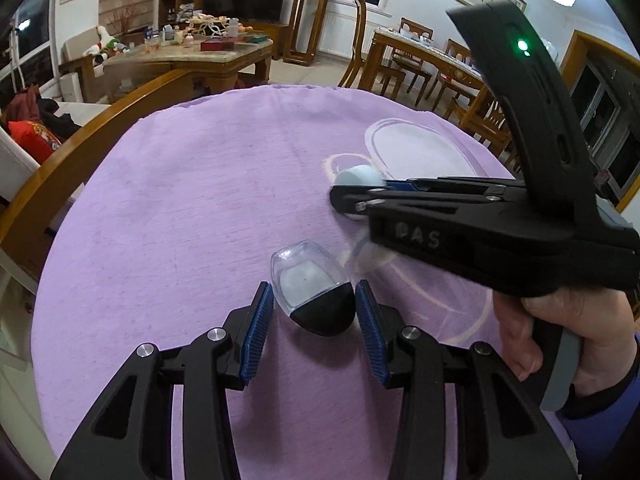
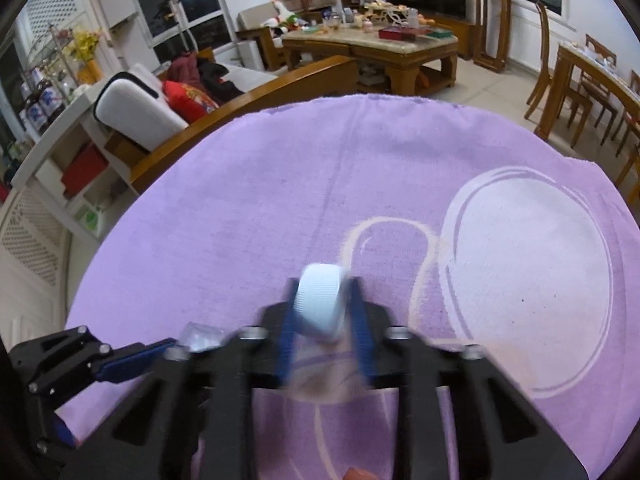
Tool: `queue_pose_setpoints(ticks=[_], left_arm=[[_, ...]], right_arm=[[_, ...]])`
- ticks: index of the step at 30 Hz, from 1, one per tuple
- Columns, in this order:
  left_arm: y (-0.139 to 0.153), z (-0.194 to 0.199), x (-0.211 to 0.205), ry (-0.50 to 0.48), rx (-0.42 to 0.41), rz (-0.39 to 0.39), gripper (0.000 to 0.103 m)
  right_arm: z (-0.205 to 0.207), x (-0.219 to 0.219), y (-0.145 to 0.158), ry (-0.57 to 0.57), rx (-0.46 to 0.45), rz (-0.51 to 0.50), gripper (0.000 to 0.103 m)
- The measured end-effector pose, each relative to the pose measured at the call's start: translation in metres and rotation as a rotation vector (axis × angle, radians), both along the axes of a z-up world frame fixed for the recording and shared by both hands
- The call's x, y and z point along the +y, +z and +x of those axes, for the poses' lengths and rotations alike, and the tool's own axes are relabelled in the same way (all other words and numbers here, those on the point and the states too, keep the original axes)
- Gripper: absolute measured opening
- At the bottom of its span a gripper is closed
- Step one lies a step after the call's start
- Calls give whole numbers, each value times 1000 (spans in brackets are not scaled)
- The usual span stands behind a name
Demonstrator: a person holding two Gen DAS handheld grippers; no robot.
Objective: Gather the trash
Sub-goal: 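Grasp the clear plastic lid with left gripper while right gripper grasps white bottle cap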
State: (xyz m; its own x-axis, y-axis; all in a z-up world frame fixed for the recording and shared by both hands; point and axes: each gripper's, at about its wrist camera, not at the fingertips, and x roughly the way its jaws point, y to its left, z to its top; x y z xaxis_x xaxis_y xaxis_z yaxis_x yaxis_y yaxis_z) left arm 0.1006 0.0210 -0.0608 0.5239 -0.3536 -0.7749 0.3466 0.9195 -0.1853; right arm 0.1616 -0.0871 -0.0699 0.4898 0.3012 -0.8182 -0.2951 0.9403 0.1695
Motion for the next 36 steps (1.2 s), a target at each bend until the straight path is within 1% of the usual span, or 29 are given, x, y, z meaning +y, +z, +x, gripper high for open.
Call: queue_pose_setpoints(ticks=[4,7,10,12,14,15,17,19,20,22,23,24,25,26,27,28,29,31,36], left_arm=[[1,2,1,8,-4,-5,42],[6,-1,-2,4,-16,-8,42],[16,-5,-6,-2,-36,-15,37],[23,-8,-14,-8,-50,-3,32],[26,-8,-22,-12,-55,9,20],[25,-6,-28,-8,-44,29,14],[20,-2,-37,-3,-28,63,14],[11,5,-39,13,-1,75,14],[7,6,-39,22,8,73,14],[6,9,-37,15,17,21,14],[8,10,-37,16,12,1,17],[11,11,-37,21,-1,7,17],[13,12,-40,21,-13,23,20],[14,15,-43,16,-20,43,33],[15,18,-46,19,-30,80,47],[14,23,-48,34,-41,120,78],[14,27,-49,56,-62,158,87],[12,34,-50,52,-63,174,87],[1,62,-50,23,-10,188,86]], right_arm=[[-3,-5,5,-9,-10,21,18],[-12,-14,15,-12,-33,53,18],[-27,-32,30,-20,-63,92,18],[-36,-45,38,-30,-81,113,18],[-47,-62,46,-43,-96,136,18],[-52,-68,50,-48,-101,140,18],[-63,-87,57,-59,-112,155,18],[-73,-103,61,-68,-120,163,18],[-79,-113,64,-75,-125,169,18],[-88,-128,65,-85,-129,178,18],[-93,-137,66,-92,-129,184,18],[-98,-147,65,-99,-126,191,18],[-100,-151,64,-104,-124,194,18],[-102,-155,62,-108,-122,196,18],[-104,-160,61,-113,-119,201,18],[-105,-162,59,-116,-116,205,18],[-106,-166,57,-121,-113,211,18],[-108,-172,55,-126,-110,218,18],[-108,-174,52,-132,-105,224,18]])
